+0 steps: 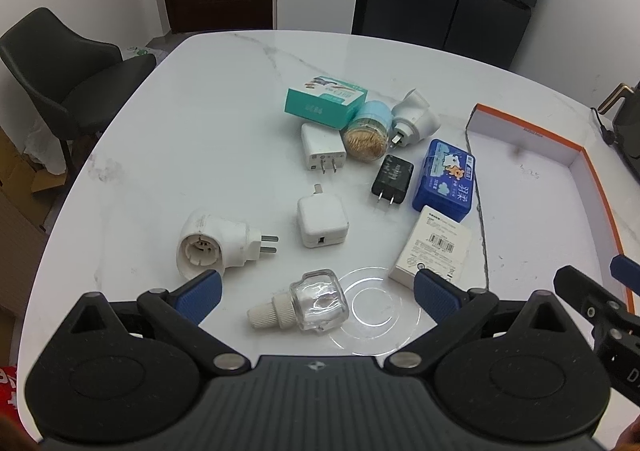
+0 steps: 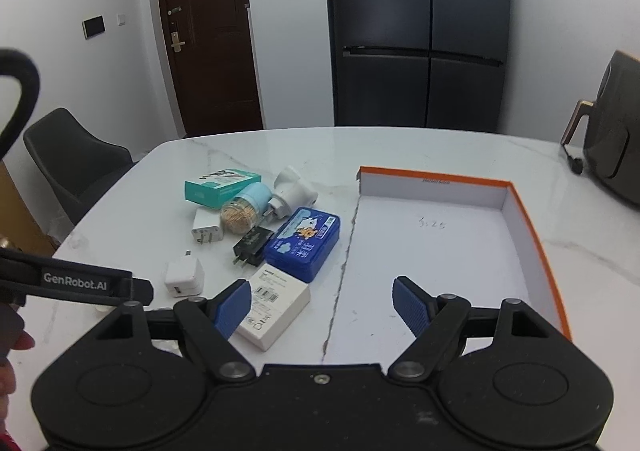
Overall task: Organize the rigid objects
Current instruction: 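Move the left gripper to the glass bottle while the right gripper approaches the white box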
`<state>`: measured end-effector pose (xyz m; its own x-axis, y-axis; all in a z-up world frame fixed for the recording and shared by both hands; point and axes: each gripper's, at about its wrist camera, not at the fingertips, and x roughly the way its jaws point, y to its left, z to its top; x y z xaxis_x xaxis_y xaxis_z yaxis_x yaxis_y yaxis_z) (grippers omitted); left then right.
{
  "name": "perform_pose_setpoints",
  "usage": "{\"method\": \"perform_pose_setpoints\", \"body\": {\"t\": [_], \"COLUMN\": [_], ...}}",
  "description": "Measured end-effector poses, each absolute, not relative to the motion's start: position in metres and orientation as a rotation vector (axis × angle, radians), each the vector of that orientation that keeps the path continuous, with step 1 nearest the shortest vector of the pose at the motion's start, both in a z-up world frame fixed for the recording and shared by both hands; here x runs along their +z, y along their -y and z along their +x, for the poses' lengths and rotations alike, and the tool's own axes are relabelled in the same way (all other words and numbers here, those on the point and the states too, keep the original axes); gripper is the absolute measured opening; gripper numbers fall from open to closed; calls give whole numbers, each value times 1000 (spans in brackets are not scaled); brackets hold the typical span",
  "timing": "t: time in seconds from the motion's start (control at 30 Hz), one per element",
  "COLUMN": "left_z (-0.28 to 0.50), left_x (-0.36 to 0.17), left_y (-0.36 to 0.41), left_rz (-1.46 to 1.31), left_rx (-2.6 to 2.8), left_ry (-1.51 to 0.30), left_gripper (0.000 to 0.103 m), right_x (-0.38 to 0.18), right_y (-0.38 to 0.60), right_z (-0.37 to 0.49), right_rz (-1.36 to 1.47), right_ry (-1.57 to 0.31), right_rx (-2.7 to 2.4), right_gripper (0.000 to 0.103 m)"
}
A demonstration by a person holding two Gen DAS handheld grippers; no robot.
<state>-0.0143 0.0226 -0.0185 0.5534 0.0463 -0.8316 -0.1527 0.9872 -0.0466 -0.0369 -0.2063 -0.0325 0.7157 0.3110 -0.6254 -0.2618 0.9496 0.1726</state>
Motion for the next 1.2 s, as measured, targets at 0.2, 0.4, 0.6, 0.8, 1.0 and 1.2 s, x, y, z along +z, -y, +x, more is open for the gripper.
{"method": "perform_pose_setpoints", "body": {"t": [0.2,0.4,0.6,0.8,1.0,1.2], "left_z": [-13,-13,-13,-16,-20,-22], "left_x": [-22,-28,-36,-44,-52,-59], "left_y": [-30,-35,-35,-37,-45,-47], "left_rz": [-133,-146,-149,-153,-198,-216], "left_rx": [137,146,140,157,186,209], "left_ry": [-989,-1008,-1038,-1054,-1064,-1075], "left_gripper": [103,103,103,103,103,103], "right_x": [-35,-38,-40,-41,-43,-47], "right_y": [203,200,196,195,193,192], "right_z": [-37,-34,-34,-32,-32,-32], "right_rz": [71,73,65,58,57,46], "right_ry": [-717,-728,-742,-753,-759,-769], "right_rx": [331,343,361,368,376,394], "right_gripper": [92,92,92,91,92,92]}}
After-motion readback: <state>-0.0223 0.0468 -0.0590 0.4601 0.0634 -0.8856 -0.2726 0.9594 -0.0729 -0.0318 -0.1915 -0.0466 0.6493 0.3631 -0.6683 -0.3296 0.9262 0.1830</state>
